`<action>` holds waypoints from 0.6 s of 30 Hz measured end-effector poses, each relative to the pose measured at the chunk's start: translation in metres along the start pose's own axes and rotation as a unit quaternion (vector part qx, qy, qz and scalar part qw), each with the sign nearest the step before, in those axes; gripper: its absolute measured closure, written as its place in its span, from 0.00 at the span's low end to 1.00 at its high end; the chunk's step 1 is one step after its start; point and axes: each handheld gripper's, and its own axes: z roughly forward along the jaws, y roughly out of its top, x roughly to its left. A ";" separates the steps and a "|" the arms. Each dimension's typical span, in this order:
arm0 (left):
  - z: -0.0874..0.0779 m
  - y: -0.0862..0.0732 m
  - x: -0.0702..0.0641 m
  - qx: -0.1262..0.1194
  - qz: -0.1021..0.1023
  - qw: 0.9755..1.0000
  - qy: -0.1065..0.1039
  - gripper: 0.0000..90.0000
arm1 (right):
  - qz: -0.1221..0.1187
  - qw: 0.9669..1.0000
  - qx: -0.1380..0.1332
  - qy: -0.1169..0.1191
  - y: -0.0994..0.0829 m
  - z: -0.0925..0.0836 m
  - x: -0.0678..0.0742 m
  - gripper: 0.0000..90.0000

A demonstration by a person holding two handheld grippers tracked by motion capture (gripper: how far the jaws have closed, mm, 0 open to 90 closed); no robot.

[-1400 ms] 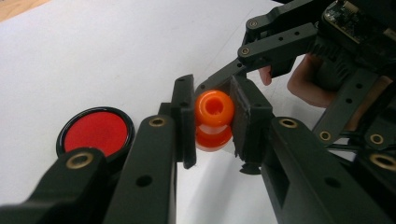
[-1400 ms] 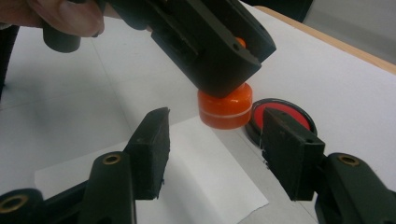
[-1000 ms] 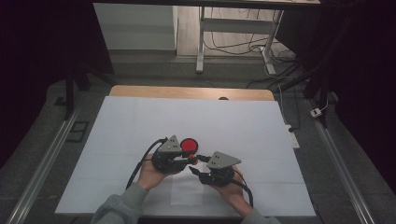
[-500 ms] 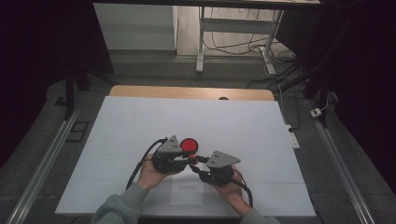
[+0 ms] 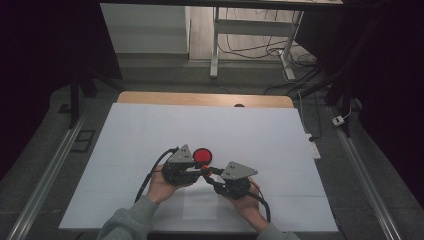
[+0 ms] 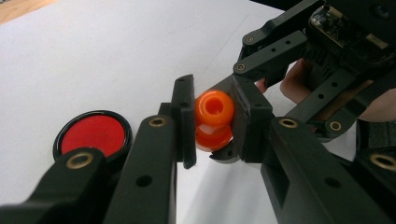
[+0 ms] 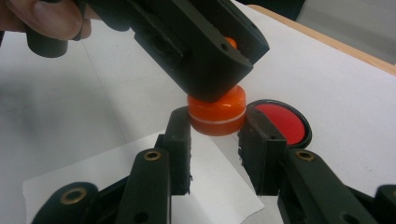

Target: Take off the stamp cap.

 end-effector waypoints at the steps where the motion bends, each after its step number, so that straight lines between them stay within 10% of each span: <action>1: 0.000 0.000 0.000 0.000 0.000 1.000 0.000 0.81 | -0.001 1.000 0.002 -0.001 0.000 0.000 0.000 0.72; 18: 0.000 -0.001 0.000 0.000 0.000 1.000 0.001 0.81 | -0.008 1.000 0.008 -0.012 0.001 0.000 0.004 0.72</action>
